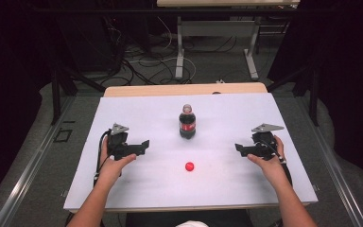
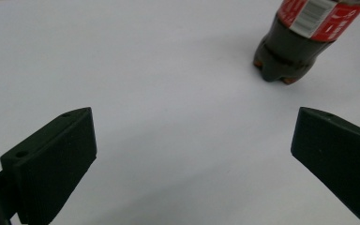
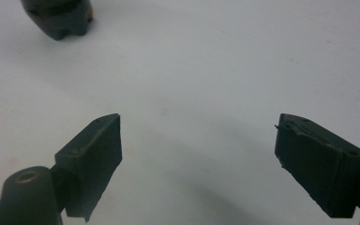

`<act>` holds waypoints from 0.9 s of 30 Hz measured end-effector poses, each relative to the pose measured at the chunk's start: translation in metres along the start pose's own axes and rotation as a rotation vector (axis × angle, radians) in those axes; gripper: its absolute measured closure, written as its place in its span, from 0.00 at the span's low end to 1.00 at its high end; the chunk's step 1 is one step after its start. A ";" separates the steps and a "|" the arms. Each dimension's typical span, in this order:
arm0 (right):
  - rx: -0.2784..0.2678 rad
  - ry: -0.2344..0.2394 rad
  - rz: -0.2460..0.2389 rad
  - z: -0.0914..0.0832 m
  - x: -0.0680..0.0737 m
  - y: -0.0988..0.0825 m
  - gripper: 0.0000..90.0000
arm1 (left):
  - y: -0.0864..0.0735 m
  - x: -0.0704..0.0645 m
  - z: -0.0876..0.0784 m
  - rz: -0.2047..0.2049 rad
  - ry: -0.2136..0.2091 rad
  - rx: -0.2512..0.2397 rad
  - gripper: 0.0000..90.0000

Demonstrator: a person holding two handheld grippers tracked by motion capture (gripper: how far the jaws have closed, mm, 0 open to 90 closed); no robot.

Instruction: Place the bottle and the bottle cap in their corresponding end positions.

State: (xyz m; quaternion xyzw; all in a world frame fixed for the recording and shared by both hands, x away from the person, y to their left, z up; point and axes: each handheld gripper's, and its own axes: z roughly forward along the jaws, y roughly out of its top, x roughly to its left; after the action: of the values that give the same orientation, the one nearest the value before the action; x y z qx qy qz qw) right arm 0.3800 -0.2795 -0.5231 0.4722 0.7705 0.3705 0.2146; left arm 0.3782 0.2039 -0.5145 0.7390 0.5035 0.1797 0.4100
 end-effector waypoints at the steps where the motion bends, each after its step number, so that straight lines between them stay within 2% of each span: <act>1: 0.003 -0.015 0.009 -0.002 -0.003 -0.003 0.16 | -0.003 0.004 -0.003 -0.003 0.003 0.011 0.01; 5: -0.007 -0.033 0.035 -0.009 -0.013 -0.015 0.07 | -0.013 0.019 -0.013 -0.002 0.029 0.037 0.01; 9: -0.009 -0.033 0.032 -0.014 -0.021 -0.027 0.02 | -0.025 0.029 -0.020 -0.034 0.041 0.015 0.01; 10: -0.007 -0.038 0.031 -0.015 -0.023 -0.029 0.01 | -0.029 0.031 -0.021 -0.044 0.035 0.004 0.01; 11: -0.007 -0.037 0.028 -0.016 -0.024 -0.031 0.00 | -0.032 0.032 -0.022 -0.047 0.034 0.013 0.01; 14: -0.010 -0.036 0.052 -0.016 -0.024 -0.036 0.00 | -0.041 0.034 -0.023 -0.065 0.037 0.004 0.01; 15: -0.012 -0.037 0.052 -0.017 -0.025 -0.038 0.00 | -0.042 0.035 -0.024 -0.068 0.033 0.015 0.01; 16: -0.020 -0.038 0.061 -0.017 -0.026 -0.039 0.00 | -0.044 0.036 -0.023 -0.079 0.039 -0.006 0.01; 19: -0.042 -0.054 0.078 -0.018 -0.027 -0.044 0.00 | -0.047 0.038 -0.023 -0.087 0.039 -0.008 0.01; 20: -0.052 -0.063 0.091 -0.019 -0.027 -0.046 0.00 | -0.047 0.038 -0.023 -0.092 0.034 0.000 0.01; 23: -0.051 -0.082 0.111 -0.019 -0.029 -0.050 0.00 | -0.049 0.036 -0.019 -0.115 0.018 -0.020 0.01; 25: -0.035 -0.099 0.134 -0.018 -0.032 -0.053 0.00 | -0.048 0.035 -0.018 -0.085 0.018 0.001 0.01; 26: -0.032 -0.099 0.143 -0.019 -0.033 -0.055 0.00 | -0.049 0.034 -0.017 -0.082 0.028 -0.019 0.01; 27: -0.035 -0.104 0.157 -0.019 -0.034 -0.056 0.00 | -0.048 0.035 -0.017 -0.078 0.029 -0.008 0.01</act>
State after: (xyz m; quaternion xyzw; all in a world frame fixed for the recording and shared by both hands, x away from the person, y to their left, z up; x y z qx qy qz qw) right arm 0.3512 -0.3325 -0.5549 0.5459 0.7125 0.3745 0.2325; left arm 0.3524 0.2496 -0.5474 0.7145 0.5370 0.1765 0.4122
